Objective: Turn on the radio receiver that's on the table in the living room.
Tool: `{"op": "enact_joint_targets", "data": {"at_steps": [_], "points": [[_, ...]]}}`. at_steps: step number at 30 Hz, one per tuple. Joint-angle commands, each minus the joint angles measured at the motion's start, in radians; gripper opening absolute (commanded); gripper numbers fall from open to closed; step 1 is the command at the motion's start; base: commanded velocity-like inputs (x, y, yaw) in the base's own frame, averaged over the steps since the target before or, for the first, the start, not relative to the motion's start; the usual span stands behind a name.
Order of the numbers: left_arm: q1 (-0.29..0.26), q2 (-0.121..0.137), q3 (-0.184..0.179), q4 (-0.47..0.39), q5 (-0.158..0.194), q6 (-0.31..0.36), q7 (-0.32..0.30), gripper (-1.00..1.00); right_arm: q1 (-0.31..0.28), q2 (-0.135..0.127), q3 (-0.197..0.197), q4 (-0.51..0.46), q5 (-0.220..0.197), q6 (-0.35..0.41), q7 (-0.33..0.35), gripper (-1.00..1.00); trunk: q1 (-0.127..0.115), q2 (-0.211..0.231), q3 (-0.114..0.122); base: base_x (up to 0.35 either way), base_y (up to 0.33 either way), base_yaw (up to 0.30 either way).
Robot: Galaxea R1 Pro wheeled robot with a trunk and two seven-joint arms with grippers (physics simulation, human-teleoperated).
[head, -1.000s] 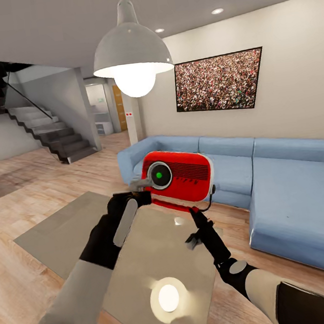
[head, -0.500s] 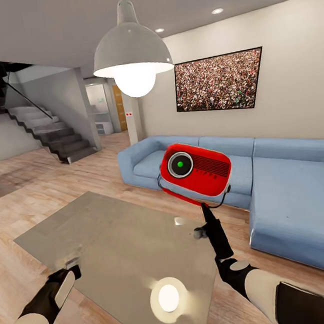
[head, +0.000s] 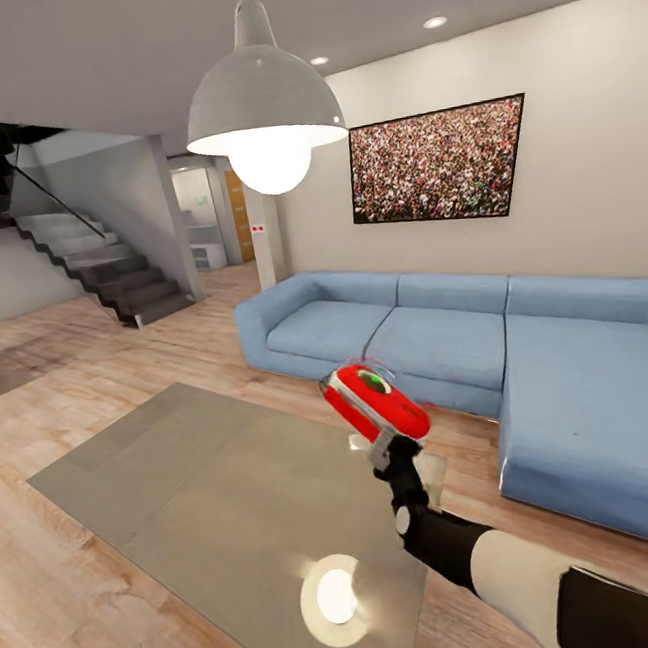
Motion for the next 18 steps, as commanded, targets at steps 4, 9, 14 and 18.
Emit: {"op": "enact_joint_targets", "data": {"at_steps": [4,9,14,18], "points": [[0.013,-0.007,-0.001,0.001,-0.002,-0.023,-0.046,-1.0,-0.001,-0.003,-0.042,-0.088,-0.143,-0.004,0.145,-1.0,0.0,0.0,0.0,0.0,0.0,0.0],[0.029,-0.004,0.0,0.001,-0.003,-0.027,-0.055,-1.0,-0.001,-0.007,-0.24,-0.112,-0.269,0.041,0.502,-1.0,0.0,0.0,0.0,0.0,0.0,0.0],[0.037,-0.008,-0.001,0.001,-0.003,-0.028,-0.056,-1.0,-0.001,-0.08,-0.603,-0.354,-0.275,0.613,0.963,-1.0,0.0,0.0,0.0,0.0,0.0,0.0],[0.038,-0.009,-0.001,0.001,-0.003,-0.028,-0.056,-1.0,-0.001,-0.091,-0.671,-0.363,-0.245,0.736,1.011,-1.0,0.0,0.0,0.0,0.0,0.0,0.0]]}}
